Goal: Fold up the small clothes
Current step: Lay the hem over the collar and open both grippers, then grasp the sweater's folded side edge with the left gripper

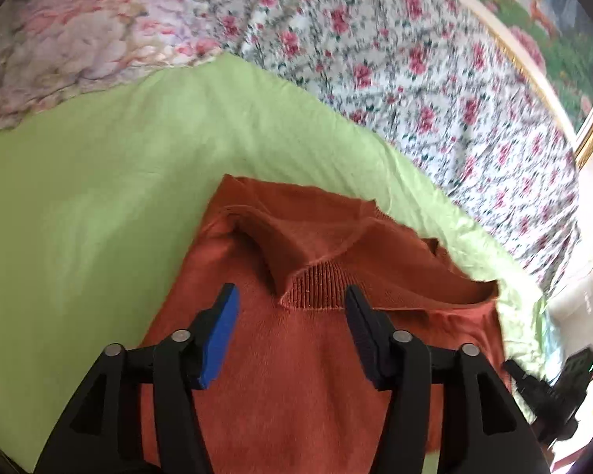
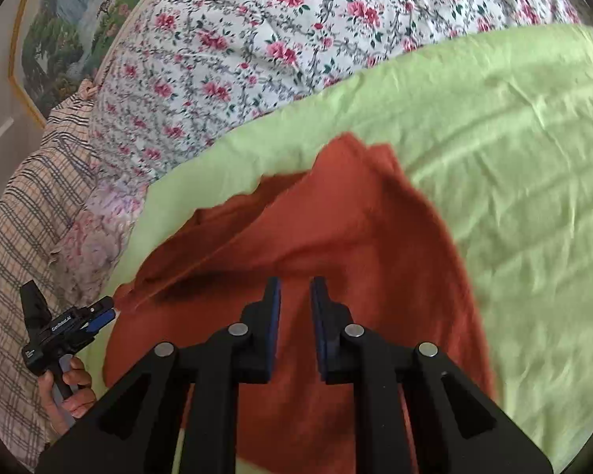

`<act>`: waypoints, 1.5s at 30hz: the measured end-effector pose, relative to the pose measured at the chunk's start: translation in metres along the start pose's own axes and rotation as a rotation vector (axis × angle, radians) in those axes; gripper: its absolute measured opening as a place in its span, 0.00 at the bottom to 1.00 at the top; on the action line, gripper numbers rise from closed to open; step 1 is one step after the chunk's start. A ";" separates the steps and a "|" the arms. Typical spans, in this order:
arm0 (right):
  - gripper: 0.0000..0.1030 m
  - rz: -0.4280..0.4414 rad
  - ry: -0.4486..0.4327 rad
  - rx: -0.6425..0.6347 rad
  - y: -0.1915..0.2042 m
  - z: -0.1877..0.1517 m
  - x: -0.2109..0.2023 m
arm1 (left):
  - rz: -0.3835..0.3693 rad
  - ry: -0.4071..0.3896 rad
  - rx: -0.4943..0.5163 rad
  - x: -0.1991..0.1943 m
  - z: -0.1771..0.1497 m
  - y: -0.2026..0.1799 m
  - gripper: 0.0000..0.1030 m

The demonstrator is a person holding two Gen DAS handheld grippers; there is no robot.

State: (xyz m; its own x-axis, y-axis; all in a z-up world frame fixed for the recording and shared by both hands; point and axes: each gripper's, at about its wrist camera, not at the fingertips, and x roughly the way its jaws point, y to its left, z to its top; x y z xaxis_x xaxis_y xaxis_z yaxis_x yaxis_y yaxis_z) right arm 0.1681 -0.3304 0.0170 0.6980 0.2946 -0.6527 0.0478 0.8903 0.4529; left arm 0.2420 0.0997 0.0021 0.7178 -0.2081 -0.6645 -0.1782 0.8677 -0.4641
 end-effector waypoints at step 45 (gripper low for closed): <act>0.32 0.077 0.078 -0.037 0.051 -0.079 -0.036 | 0.003 0.134 -0.111 -0.056 -0.108 0.023 0.75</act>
State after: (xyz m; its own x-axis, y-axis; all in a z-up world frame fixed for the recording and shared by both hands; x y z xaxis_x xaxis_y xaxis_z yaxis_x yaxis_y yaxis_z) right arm 0.0890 -0.2680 0.0162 0.6404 0.3877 -0.6630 -0.0311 0.8756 0.4820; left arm 0.1249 0.0826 -0.0354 0.6223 -0.2698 -0.7348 -0.2590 0.8148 -0.5186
